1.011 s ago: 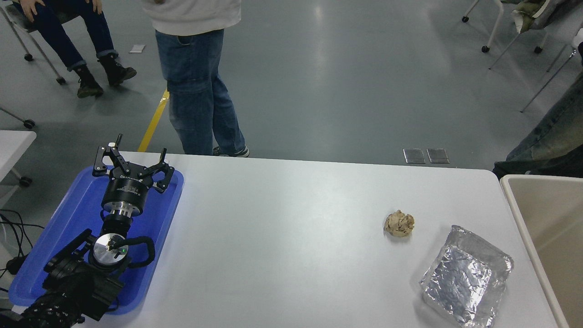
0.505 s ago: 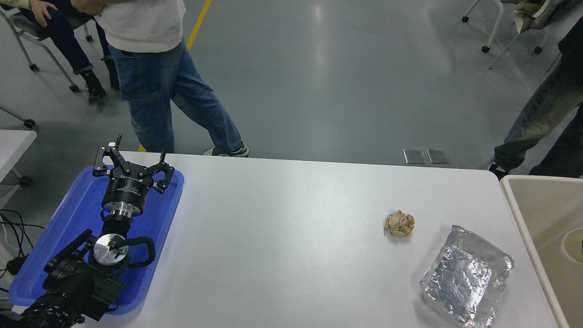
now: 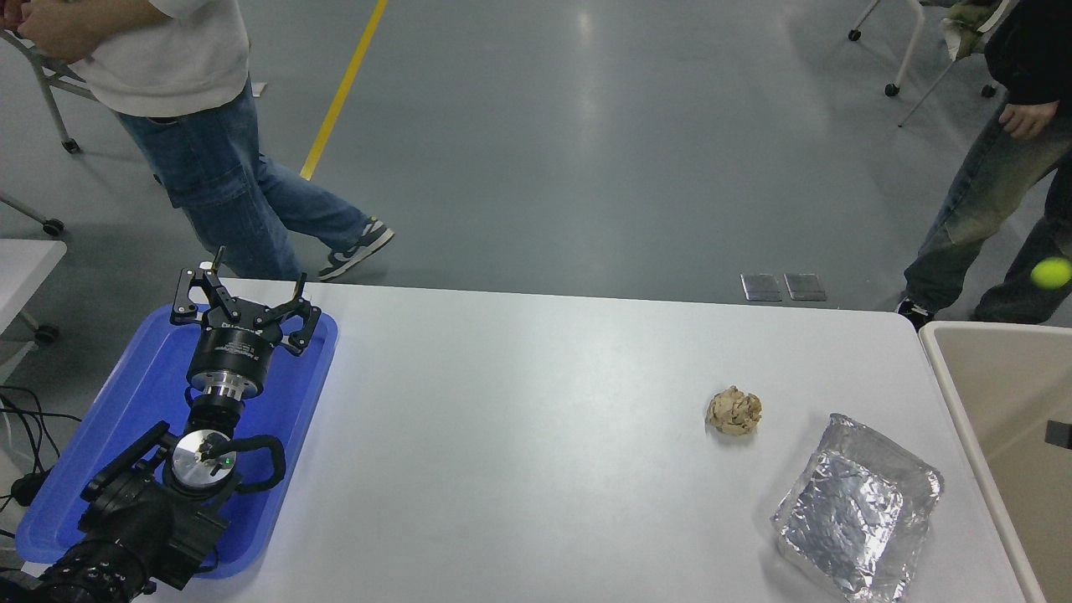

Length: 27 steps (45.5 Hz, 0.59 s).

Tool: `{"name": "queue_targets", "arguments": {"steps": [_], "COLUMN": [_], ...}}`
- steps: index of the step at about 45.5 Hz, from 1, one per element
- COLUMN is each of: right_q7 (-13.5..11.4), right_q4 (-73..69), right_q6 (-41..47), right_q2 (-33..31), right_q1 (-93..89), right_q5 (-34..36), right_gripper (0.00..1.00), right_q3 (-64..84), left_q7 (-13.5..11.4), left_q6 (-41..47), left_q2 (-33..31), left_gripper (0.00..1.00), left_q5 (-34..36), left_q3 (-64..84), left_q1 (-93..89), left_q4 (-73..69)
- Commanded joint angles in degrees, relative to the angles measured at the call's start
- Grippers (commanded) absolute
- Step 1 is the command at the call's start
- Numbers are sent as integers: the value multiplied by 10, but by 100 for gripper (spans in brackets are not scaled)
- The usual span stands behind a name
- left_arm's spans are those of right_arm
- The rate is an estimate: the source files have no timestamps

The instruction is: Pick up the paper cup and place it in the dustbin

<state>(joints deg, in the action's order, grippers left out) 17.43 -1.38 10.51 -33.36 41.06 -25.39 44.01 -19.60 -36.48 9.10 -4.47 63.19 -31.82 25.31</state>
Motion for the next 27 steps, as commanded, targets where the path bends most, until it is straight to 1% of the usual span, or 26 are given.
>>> {"name": "queue_targets", "arguments": {"steps": [1, 5, 9, 16, 22, 27], "right_q7": [-11, -25, -38, -40, -41, -43], "right_q4": [7, 3, 1, 0, -9, -35], "right_q6": [8, 21, 70, 151, 177, 182], "right_q2": [10, 11, 11, 14, 35, 45], "right_q1": [81, 124, 169, 246, 285, 311], "right_q5": [42, 55, 57, 65, 79, 96], "right_gripper": [100, 100, 100, 100, 100, 100], "right_q3": [-46, -70, -75, -96, -138, -193], "left_q7": [0, 0, 0, 0, 0, 0], "left_q6": [0, 0, 0, 0, 0, 0], "left_q2": [0, 0, 0, 0, 0, 0], "left_gripper": [100, 100, 100, 100, 100, 100], "left_q5": [0, 0, 0, 0, 0, 0], "left_q3": [0, 0, 0, 0, 0, 0], "left_q1": [0, 0, 0, 0, -1, -1], "left_q4": [0, 0, 0, 0, 0, 0]}}
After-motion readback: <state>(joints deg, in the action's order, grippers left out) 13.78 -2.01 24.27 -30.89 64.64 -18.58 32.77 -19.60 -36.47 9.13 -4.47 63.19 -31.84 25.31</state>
